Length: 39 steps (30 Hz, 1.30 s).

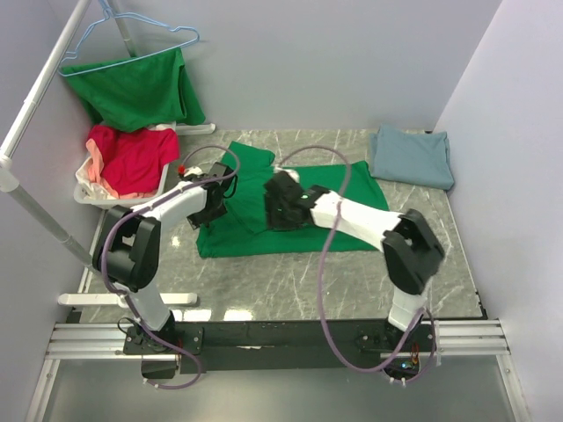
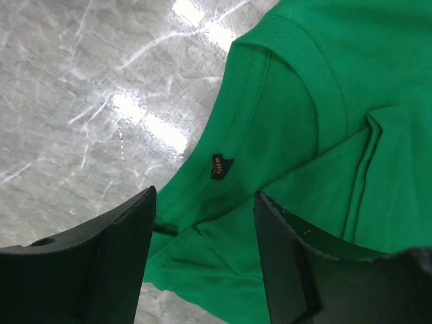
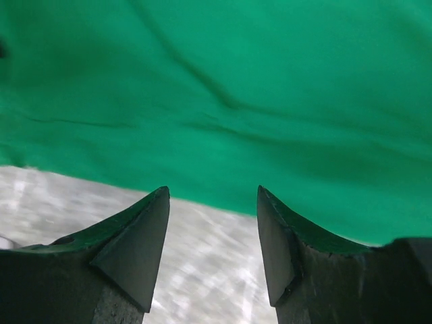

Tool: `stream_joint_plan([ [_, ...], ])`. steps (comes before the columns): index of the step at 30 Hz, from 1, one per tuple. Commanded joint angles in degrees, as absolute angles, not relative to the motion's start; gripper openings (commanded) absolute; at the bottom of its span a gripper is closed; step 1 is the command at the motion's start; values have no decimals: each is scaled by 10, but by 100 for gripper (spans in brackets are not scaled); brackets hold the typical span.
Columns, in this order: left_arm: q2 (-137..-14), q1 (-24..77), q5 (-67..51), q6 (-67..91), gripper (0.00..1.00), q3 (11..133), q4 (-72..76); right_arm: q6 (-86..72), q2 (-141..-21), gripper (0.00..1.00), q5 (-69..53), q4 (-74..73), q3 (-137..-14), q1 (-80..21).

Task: Fold and stack the t-shirts
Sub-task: Fold the tshirt

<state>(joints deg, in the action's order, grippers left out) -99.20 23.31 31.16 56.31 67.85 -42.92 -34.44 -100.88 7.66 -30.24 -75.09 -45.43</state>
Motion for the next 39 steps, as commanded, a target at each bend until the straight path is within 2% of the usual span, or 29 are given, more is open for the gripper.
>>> stream_joint_plan([
  [1,-974,216,298,571,65,673,-425,-324,-1085,61,95,-297,-851,-482],
  [9,-937,173,287,586,66,644,-422,-315,-1170,59,109,-315,-924,-511],
  [20,-931,128,244,582,66,619,-402,-311,-1231,48,120,-337,-970,-518],
  [27,-930,127,243,577,66,616,-401,-321,-1231,26,153,-356,-984,-519],
  [32,-934,127,240,575,66,615,-397,-325,-1210,17,178,-368,-986,-519],
  [33,-934,127,239,574,66,615,-397,-325,-1209,10,178,-368,-989,-519],
  [34,-936,127,237,573,66,615,-398,-325,-1206,8,186,-372,-991,-519],
  [39,-936,127,235,570,65,614,-396,-322,-1207,2,216,-379,-1012,-518],
])
